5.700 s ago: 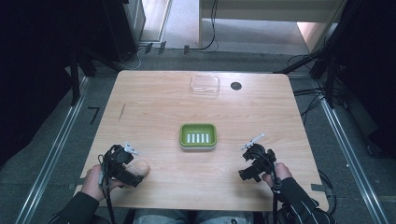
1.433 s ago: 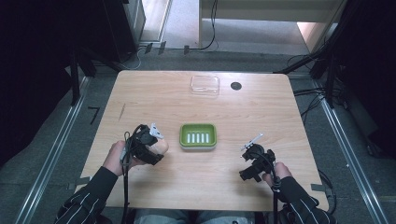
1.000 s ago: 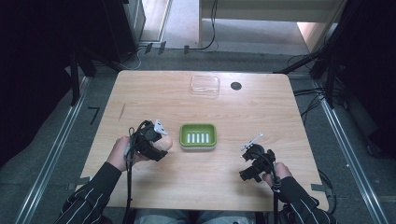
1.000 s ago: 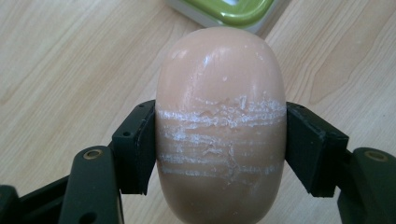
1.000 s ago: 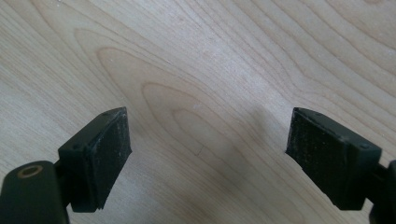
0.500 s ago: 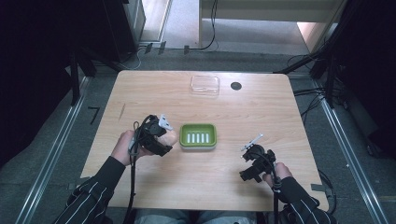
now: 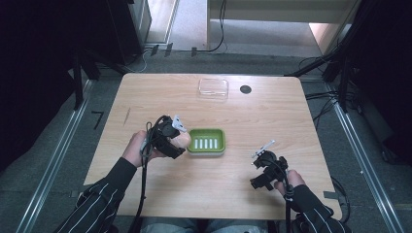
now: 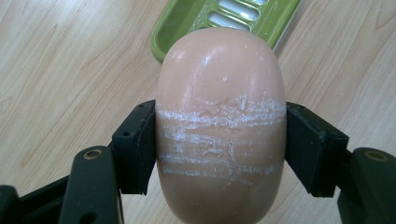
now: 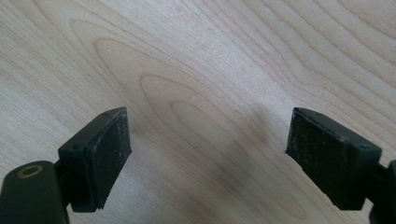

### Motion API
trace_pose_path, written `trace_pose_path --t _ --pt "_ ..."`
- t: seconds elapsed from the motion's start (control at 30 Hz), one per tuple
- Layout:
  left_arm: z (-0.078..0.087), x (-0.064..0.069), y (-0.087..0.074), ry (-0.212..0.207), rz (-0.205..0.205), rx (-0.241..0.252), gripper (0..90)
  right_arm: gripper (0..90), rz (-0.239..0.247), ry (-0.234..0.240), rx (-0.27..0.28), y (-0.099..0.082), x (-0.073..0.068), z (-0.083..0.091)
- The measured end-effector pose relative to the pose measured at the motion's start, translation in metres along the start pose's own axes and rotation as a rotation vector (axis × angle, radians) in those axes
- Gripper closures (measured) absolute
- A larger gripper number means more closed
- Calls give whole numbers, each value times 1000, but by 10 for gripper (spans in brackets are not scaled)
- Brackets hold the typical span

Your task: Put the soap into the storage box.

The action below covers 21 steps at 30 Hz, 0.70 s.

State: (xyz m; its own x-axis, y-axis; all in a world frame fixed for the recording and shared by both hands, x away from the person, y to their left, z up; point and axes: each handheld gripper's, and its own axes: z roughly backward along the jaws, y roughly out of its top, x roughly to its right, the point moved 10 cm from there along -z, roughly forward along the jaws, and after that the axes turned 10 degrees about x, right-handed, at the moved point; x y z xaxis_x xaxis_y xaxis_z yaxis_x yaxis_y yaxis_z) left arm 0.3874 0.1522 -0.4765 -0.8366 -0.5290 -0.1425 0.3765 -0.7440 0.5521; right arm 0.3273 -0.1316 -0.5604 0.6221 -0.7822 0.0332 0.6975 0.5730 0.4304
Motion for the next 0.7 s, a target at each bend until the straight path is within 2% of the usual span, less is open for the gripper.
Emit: trace_pose_path --t 0.7 --pt "-7 -3 20 -10 -35 17 335 141 -6 -1 -3 -5 2 1"
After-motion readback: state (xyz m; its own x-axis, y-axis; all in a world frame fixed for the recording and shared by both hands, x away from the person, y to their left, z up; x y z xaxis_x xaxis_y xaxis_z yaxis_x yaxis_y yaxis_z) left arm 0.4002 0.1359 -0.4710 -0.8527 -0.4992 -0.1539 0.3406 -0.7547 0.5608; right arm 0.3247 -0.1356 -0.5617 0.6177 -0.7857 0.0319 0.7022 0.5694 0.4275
